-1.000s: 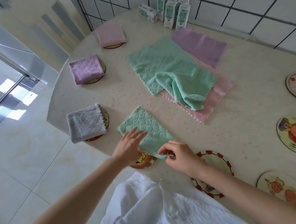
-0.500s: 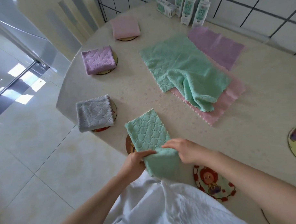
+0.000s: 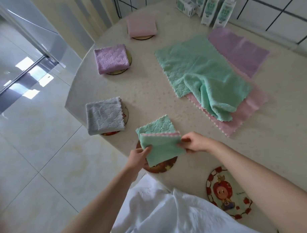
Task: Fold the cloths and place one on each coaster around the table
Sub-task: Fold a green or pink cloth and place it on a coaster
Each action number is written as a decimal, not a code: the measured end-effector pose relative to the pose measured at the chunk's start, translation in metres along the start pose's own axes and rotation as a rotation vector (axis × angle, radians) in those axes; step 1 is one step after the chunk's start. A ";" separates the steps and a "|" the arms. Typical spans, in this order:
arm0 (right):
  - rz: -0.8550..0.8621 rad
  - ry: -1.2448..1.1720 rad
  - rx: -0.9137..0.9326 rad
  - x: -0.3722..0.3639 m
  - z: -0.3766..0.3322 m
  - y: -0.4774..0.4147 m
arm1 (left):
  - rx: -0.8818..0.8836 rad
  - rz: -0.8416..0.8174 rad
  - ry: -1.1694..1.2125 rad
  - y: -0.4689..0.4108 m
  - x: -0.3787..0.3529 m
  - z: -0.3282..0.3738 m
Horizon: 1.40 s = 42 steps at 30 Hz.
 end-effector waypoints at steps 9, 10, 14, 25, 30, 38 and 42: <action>0.150 0.014 -0.117 0.011 -0.011 -0.023 | 0.212 -0.143 0.132 -0.008 0.005 0.003; 0.188 -0.017 -0.105 0.015 -0.014 -0.027 | 0.189 -0.112 0.120 -0.012 0.010 0.006; 0.315 -0.164 -0.078 0.025 -0.027 -0.041 | 0.071 0.040 0.104 -0.024 0.027 0.030; 0.443 -0.159 -0.059 0.039 -0.046 -0.061 | -0.173 0.270 -0.068 -0.049 0.041 0.069; 0.486 -0.084 -0.077 0.040 -0.048 -0.068 | -0.370 0.373 -0.388 -0.046 0.042 0.085; 0.536 0.040 -0.074 0.042 -0.051 -0.067 | -0.527 0.367 -0.674 -0.043 0.035 0.084; 0.546 0.132 -0.099 0.036 -0.050 -0.051 | -0.510 0.339 -0.701 -0.041 0.033 0.085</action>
Point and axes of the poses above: each hand's wrist, its own y-axis away from the middle knuckle, its own x-axis out of the back of the hand, z = x × y, the point moved 7 cm from there along -y, towards the middle knuckle, and after that the axes turned 5 degrees about z, right-handed, at the moved point
